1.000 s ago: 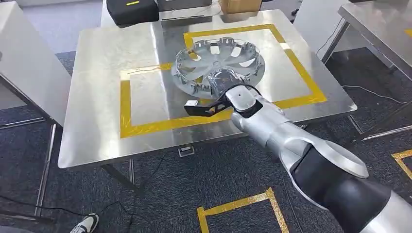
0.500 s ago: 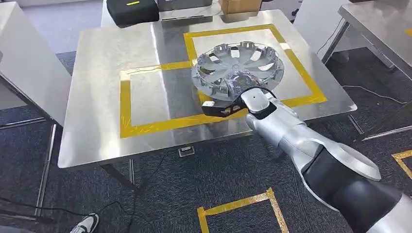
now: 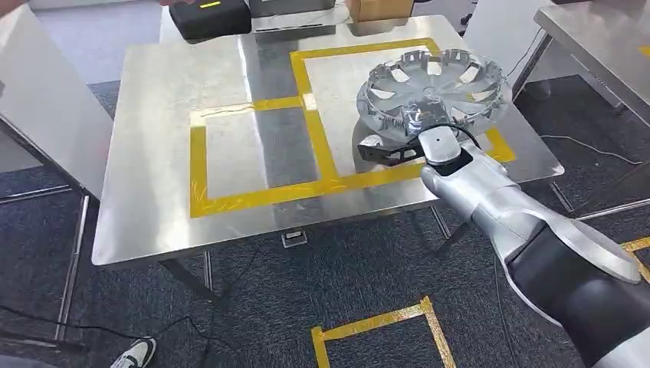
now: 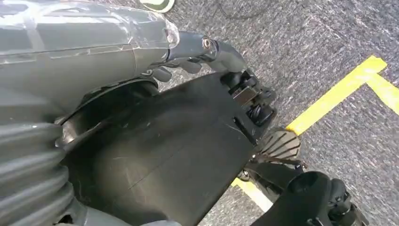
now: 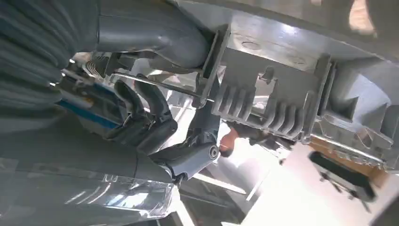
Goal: Take the parts from the cabinet and place them on the table.
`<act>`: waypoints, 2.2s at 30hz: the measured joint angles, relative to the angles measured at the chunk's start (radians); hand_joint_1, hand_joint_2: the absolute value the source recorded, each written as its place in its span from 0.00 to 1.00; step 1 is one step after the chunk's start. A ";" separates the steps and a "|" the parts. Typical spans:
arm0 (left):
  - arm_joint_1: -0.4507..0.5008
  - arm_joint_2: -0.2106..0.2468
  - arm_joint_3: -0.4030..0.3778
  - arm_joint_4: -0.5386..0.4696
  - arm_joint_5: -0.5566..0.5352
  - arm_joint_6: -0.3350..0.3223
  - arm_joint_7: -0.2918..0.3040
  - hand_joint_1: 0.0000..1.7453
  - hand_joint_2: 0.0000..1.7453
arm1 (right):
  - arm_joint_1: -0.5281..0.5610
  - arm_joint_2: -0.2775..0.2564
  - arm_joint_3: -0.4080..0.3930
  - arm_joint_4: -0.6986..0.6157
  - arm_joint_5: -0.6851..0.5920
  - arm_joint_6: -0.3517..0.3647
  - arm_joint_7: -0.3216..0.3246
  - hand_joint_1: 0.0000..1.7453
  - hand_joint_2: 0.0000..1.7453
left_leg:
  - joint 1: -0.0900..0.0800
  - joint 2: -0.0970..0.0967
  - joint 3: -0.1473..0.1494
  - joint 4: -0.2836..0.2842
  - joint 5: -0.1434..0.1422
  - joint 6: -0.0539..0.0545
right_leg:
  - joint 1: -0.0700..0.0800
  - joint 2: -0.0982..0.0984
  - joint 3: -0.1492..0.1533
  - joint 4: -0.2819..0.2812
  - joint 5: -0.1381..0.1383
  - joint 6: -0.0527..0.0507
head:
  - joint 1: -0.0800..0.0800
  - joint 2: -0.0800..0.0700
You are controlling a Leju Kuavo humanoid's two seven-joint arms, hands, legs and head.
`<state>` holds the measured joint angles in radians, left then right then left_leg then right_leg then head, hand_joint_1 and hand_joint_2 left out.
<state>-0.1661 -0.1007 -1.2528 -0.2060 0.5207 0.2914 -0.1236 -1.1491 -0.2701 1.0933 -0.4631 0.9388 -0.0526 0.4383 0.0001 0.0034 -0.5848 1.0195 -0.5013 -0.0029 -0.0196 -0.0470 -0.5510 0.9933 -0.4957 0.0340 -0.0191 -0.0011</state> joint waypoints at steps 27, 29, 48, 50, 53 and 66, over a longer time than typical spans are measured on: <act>-0.001 0.002 0.000 0.000 -0.033 -0.010 -0.044 0.00 1.00 | 0.055 -0.036 -0.001 -0.048 -0.018 -0.008 -0.057 1.00 1.00 | 0.000 0.007 0.001 0.000 0.000 0.000 | 0.000 0.002 0.000 0.000 0.000 0.000 | 0.000 0.000; -0.002 0.002 0.000 0.000 -0.035 -0.013 -0.045 0.00 1.00 | 0.061 -0.031 -0.001 -0.056 -0.018 -0.024 -0.082 1.00 1.00 | 0.000 0.009 0.001 0.000 0.000 0.000 | 0.000 0.003 0.000 0.000 0.000 0.000 | 0.000 0.000; -0.002 0.002 0.000 0.000 -0.055 -0.012 -0.068 0.00 1.00 | 0.069 0.008 0.000 -0.081 0.003 -0.071 -0.120 0.00 1.00 | 0.000 0.012 0.003 -0.001 0.000 0.000 | 0.000 0.006 0.000 0.000 0.001 0.001 | 0.000 0.000; -0.002 0.002 0.000 0.000 -0.055 -0.012 -0.068 0.00 1.00 | 0.069 0.008 0.000 -0.081 0.003 -0.071 -0.120 0.00 1.00 | 0.000 0.011 0.003 -0.001 0.000 0.000 | 0.000 0.006 0.000 0.000 0.001 0.001 | 0.000 0.000; -0.002 0.002 0.000 0.000 -0.055 -0.012 -0.068 0.00 1.00 | 0.069 0.008 0.000 -0.081 0.003 -0.071 -0.120 0.00 1.00 | 0.001 0.011 0.003 -0.001 0.000 0.000 | 0.000 0.006 0.000 0.000 0.001 0.001 | 0.000 0.000; -0.002 0.002 0.000 0.000 -0.063 -0.012 -0.065 0.00 1.00 | 0.074 0.008 -0.003 -0.084 -0.050 -0.120 -0.125 0.00 1.00 | 0.001 0.008 0.003 -0.001 0.000 0.000 | 0.000 0.006 0.001 0.001 0.001 0.001 | 0.000 0.000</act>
<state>-0.1679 -0.0988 -1.2528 -0.2064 0.4582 0.2796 -0.1884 -1.0751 -0.2617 1.0902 -0.5467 0.8891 -0.1726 0.3135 0.0008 0.0116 -0.5821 1.0189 -0.5016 -0.0024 -0.0192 -0.0415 -0.5504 0.9939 -0.4949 0.0350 -0.0187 -0.0011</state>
